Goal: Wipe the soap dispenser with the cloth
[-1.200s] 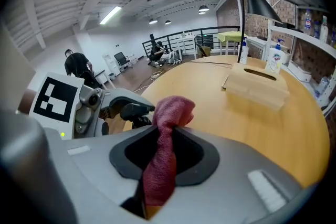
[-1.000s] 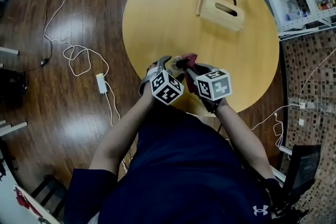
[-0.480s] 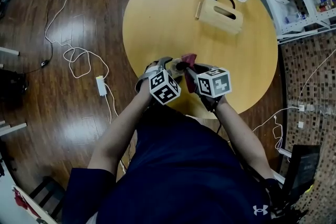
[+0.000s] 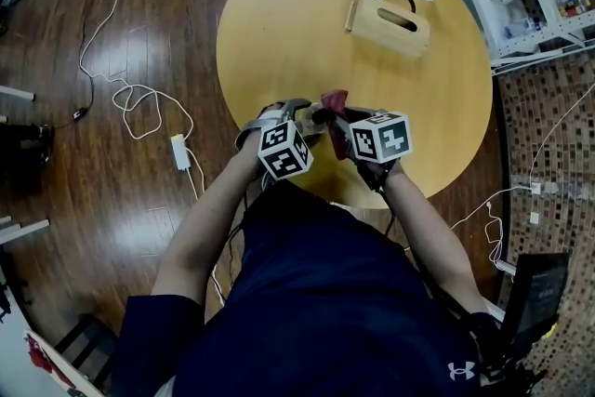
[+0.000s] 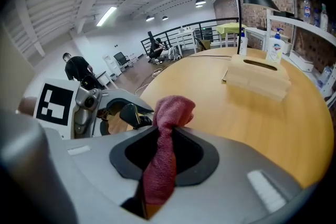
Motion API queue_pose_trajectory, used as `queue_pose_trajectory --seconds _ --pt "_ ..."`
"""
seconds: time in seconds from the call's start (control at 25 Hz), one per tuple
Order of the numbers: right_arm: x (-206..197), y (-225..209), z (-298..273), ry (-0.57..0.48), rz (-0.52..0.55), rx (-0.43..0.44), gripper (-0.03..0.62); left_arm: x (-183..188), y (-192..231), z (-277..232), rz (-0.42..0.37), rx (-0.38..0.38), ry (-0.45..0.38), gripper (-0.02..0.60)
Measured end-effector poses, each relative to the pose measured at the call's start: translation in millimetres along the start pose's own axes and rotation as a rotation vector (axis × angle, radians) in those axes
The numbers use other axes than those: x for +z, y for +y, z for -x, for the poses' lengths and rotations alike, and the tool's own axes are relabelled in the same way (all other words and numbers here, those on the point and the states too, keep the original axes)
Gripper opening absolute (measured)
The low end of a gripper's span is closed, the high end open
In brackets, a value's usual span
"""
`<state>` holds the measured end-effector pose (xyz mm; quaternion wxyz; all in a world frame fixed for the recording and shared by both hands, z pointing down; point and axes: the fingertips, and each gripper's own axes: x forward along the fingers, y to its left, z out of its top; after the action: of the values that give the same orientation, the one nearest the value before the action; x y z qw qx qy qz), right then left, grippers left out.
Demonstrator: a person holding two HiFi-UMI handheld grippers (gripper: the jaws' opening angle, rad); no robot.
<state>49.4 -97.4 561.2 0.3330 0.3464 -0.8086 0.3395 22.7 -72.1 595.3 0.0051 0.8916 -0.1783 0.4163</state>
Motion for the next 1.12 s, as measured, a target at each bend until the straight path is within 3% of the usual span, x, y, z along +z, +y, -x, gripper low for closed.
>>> queue_pose_trajectory --seconds 0.08,0.24,0.32,0.4,0.64,0.72,0.92,1.04,1.12 --pt "-5.6 7.4 1.2 -0.002 -0.005 0.015 0.086 -3.7 -0.2 5.6 0.005 -0.005 0.009 0.322" --pt "-22.2 19.5 9.9 0.0 -0.034 0.056 0.084 -2.5 -4.5 11.1 0.118 0.073 0.026 0.331" --pt "-28.5 25.1 12.0 0.005 -0.046 0.089 0.084 -1.4 -9.0 8.3 0.137 0.088 0.02 0.327" --pt "-29.4 23.3 12.1 0.008 -0.047 0.101 0.084 -1.9 -10.4 5.8 0.106 0.075 0.01 0.328" --pt "-9.3 -1.0 6.5 -0.011 -0.055 0.056 0.086 -0.7 -7.4 1.9 -0.049 -0.061 0.009 0.325" --pt "-12.6 4.4 6.2 -0.003 -0.038 0.061 0.086 -4.0 -5.1 5.7 -0.031 -0.043 0.044 0.332" --pt "-31.5 21.1 10.7 0.033 -0.044 0.101 0.084 -2.2 -7.5 17.1 0.121 0.071 0.052 0.35" --pt "-28.2 18.1 10.1 0.035 -0.048 0.094 0.084 -4.1 -10.0 10.1 0.091 0.079 0.053 0.32" --pt "-14.9 13.0 7.4 0.019 -0.046 0.078 0.086 -5.2 -11.2 10.2 0.03 0.039 0.049 0.314"
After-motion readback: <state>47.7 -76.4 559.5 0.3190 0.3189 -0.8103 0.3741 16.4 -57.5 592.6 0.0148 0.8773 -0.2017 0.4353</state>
